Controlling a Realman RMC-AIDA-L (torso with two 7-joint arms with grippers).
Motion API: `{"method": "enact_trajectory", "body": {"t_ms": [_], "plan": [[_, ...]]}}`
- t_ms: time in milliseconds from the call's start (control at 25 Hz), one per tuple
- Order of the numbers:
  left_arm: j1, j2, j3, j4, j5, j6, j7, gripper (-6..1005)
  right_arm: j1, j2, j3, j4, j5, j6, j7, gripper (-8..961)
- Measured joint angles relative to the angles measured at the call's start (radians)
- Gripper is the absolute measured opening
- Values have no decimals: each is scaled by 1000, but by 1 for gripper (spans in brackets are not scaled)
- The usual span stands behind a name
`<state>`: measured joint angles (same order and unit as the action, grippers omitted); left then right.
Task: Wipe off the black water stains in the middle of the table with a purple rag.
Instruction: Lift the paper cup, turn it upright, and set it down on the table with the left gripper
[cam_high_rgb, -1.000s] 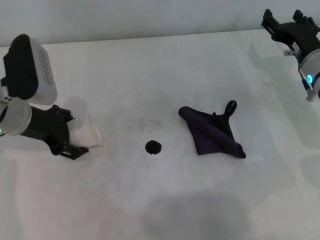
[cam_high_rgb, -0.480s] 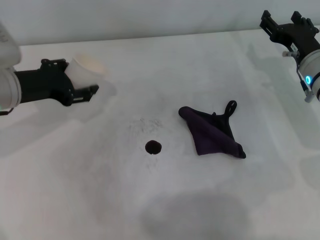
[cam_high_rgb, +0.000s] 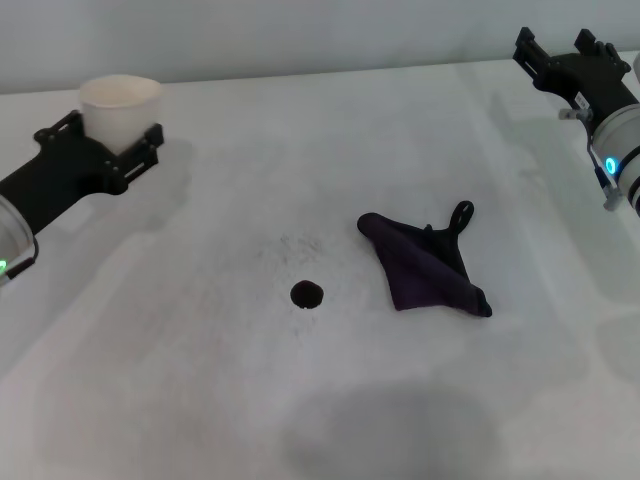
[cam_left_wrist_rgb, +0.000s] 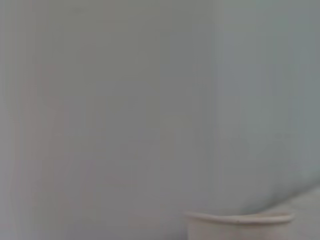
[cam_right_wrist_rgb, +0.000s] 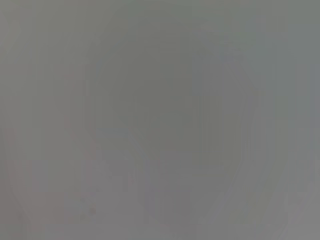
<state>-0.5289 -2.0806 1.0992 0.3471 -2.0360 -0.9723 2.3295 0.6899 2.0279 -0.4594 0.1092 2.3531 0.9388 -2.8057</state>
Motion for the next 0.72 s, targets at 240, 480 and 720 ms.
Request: {"method": "enact_trajectory", "body": {"t_ms": [240, 480, 720], "plan": [[-9, -15, 10, -210, -346, -71, 169, 700, -3, 0, -2, 28, -2, 4, 0, 867], [-19, -16, 5, -291, -406, -62, 182, 700, -13, 0, -2, 44, -20, 21, 0, 867], [-19, -20, 6, -313, -411, 2, 185, 701, -11, 0, -5, 38, -51, 29, 0, 867]]}}
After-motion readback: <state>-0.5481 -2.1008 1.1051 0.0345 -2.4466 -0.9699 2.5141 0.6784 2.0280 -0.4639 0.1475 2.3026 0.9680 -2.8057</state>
